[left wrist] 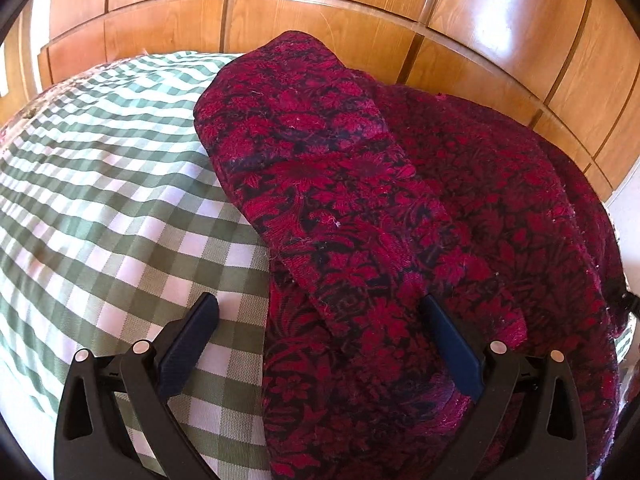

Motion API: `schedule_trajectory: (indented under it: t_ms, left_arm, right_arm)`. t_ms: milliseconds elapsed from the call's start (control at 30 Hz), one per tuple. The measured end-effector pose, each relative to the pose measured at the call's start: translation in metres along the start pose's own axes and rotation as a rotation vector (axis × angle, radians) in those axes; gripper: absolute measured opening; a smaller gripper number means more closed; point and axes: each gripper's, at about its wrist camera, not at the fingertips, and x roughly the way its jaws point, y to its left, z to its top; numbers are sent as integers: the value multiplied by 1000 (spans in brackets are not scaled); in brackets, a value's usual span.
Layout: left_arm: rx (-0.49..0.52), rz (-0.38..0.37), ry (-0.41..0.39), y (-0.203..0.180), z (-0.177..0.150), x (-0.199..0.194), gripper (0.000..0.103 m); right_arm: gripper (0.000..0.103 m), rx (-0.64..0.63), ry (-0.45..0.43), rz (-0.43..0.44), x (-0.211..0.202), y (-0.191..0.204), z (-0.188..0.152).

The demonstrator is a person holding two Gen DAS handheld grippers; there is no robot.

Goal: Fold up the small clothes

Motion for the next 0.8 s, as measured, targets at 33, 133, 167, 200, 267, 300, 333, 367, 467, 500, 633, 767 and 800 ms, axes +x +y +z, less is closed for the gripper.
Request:
schedule_trajectory:
  t_ms: [33,133,167,200,267,300,333,367,467,500,633,767,800]
  left_arm:
    - [3,6,-2,-1,0,0,100]
    - [9,13,-2,-3,1,3,100]
    - [8,13,0,-3,1,4,100]
    - [6,12,1,-3,2,4,100]
    - [5,6,1,-3,4,6,100]
    - [1,-2,2,-2,4,7,100]
    - [-2,-16,2,0,6,7,100]
    - [1,-29,1,2,6,6,100]
    - [2,-77,-8,11,7,0,100]
    - [-7,-76,-23,14,8,-5,100]
    - [-25,-23,-122,16,12,-28,100]
    - [36,-46,-206,2,23,-44,100]
    - [67,-54,-208,-5,24,-45,100]
  right_arm:
    - [18,22,-8,-40,2,-14,4]
    - [18,69,-34,-137,12,-52,19]
    - [18,81,-40,-166,17,-63,24]
    - [18,91,-46,-193,22,-73,29]
    - [30,118,-56,-264,34,-91,39]
    - [49,136,-56,-302,39,-95,43]
    - [56,174,-54,-362,43,-103,47]
    - [63,201,-53,-378,43,-109,48]
    - [74,324,-119,-306,19,-106,50]
    - [83,337,-187,-258,4,-93,48]
    - [90,224,-282,-51,-22,-25,49]
    - [91,148,-186,159,-7,35,49]
    - [91,130,-172,184,-1,50,49]
